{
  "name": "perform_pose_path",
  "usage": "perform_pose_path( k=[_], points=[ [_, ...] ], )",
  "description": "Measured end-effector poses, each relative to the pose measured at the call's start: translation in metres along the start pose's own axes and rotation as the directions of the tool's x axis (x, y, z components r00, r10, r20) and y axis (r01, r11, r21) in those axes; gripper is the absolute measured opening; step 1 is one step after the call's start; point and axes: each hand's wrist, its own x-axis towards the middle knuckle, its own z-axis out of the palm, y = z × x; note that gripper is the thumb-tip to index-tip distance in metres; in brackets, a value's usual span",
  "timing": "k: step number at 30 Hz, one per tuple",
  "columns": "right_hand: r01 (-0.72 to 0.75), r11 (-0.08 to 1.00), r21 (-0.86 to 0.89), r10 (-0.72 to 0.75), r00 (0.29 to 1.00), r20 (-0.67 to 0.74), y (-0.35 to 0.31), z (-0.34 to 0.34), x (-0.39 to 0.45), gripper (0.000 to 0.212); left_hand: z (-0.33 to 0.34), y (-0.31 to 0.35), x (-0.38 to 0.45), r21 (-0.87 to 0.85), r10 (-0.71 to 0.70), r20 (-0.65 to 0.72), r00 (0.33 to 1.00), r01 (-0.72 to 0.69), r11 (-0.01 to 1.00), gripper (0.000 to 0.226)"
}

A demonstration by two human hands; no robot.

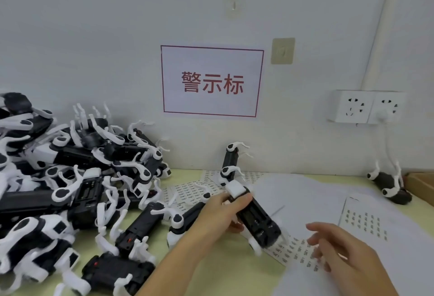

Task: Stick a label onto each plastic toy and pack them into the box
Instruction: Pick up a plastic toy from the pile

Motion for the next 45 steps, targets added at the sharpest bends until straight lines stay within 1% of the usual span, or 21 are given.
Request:
perform_pose_path(
  k=[2, 6, 8, 10, 13, 15, 17, 19, 21, 22, 25, 29, 31, 34, 36, 38, 39, 40, 41, 43, 45],
  points=[
    [0.03, 0.998, -0.048, -0.029, 0.999, 0.028, 0.004, -0.001, 0.0, 0.037, -0.005, 0.0, 0.0, 0.063, -0.028, -0.008, 1.0, 0.028, 0.998, 0.038],
    [0.162, 0.959, -0.233, -0.131, 0.981, 0.145, 0.007, 0.001, -0.002, 0.031, -0.018, -0.001, 0.002, 0.206, -0.087, -0.03, 0.996, 0.092, 0.974, 0.054],
    [0.188, 0.932, -0.31, -0.125, 0.969, 0.212, 0.011, 0.002, -0.002, 0.029, -0.02, -0.002, 0.002, 0.263, -0.109, -0.05, 0.993, 0.119, 0.958, 0.06],
    [0.206, 0.911, -0.359, -0.125, 0.964, 0.236, 0.014, 0.002, -0.002, 0.027, -0.018, -0.001, 0.001, 0.343, -0.092, -0.077, 0.993, 0.112, 0.933, 0.053],
    [0.221, 0.887, -0.406, -0.143, 0.966, 0.214, 0.013, 0.0, -0.001, 0.028, -0.011, 0.003, 0.0, 0.439, 0.006, -0.094, 0.996, 0.036, 0.898, 0.042],
    [0.217, 0.851, -0.479, -0.123, 0.968, 0.221, 0.012, -0.002, 0.0, 0.03, -0.01, 0.007, -0.002, 0.439, 0.04, -0.103, 0.994, 0.009, 0.898, 0.045],
    [0.198, 0.787, -0.585, -0.07, 0.97, 0.234, 0.011, -0.005, 0.0, 0.036, -0.009, 0.013, -0.003, 0.462, 0.022, -0.103, 0.994, 0.028, 0.887, 0.057],
    [0.155, 0.716, -0.681, 0.026, 0.968, 0.248, 0.011, -0.006, 0.001, 0.054, -0.005, 0.019, -0.006, 0.579, 0.001, -0.107, 0.994, 0.062, 0.813, 0.076],
    [0.134, 0.689, -0.712, 0.085, 0.961, 0.262, 0.01, -0.005, 0.001, 0.068, 0.003, 0.023, -0.009, 0.718, -0.012, -0.109, 0.994, 0.087, 0.69, 0.092],
    [0.136, 0.688, -0.713, 0.087, 0.96, 0.267, 0.01, -0.005, 0.001, 0.071, 0.008, 0.024, -0.012, 0.761, -0.022, -0.09, 0.996, 0.083, 0.643, 0.095],
    [0.13, 0.718, -0.684, 0.074, 0.963, 0.261, 0.01, -0.005, 0.001, 0.074, 0.018, 0.025, -0.016, 0.812, -0.018, -0.066, 0.998, 0.064, 0.581, 0.08],
    [0.094, 0.791, -0.604, 0.069, 0.968, 0.241, 0.007, -0.006, 0.002, 0.077, 0.008, 0.032, -0.019, 0.851, 0.03, -0.138, 0.99, 0.103, 0.515, 0.06],
    [0.084, 0.814, -0.574, 0.067, 0.969, 0.238, 0.004, -0.006, 0.001, 0.078, 0.002, 0.032, -0.018, 0.852, 0.03, -0.145, 0.989, 0.109, 0.513, 0.058],
    [0.039, 0.846, -0.531, 0.096, 0.97, 0.224, 0.0, -0.006, 0.0, 0.075, 0.002, 0.03, -0.018, 0.883, 0.086, -0.142, 0.986, 0.088, 0.46, 0.064],
    [-0.003, 0.889, -0.459, 0.107, 0.974, 0.2, 0.001, -0.006, -0.001, 0.071, 0.006, 0.031, -0.019, 0.904, 0.159, -0.149, 0.976, 0.069, 0.423, 0.07],
    [-0.047, 0.94, -0.339, 0.103, 0.983, 0.15, 0.002, -0.006, -0.002, 0.065, 0.008, 0.034, -0.02, 0.943, 0.288, -0.138, 0.948, 0.036, 0.331, 0.066],
    [-0.066, 0.956, -0.285, 0.104, 0.987, 0.123, 0.002, -0.007, -0.002, 0.064, 0.011, 0.037, -0.021, 0.955, 0.368, -0.106, 0.924, -0.009, 0.295, 0.06],
    [-0.083, 0.967, -0.24, 0.109, 0.989, 0.097, 0.003, -0.007, -0.002, 0.063, 0.014, 0.039, -0.022, 0.951, 0.439, -0.06, 0.896, -0.083, 0.299, 0.054],
    [-0.096, 0.974, -0.205, 0.114, 0.991, 0.076, 0.003, -0.007, -0.002, 0.061, 0.019, 0.04, -0.024, 0.924, 0.492, 0.0, 0.871, -0.188, 0.332, 0.048],
    [-0.116, 0.984, -0.134, 0.125, 0.991, 0.054, 0.003, -0.007, 0.0, 0.057, 0.035, 0.039, -0.03, 0.803, 0.527, 0.139, 0.839, -0.407, 0.435, 0.039],
    [-0.136, 0.99, -0.029, 0.138, 0.988, 0.066, 0.002, -0.009, 0.001, 0.051, 0.056, 0.026, -0.035, 0.696, 0.471, 0.262, 0.842, -0.503, 0.513, 0.038]
  ],
)
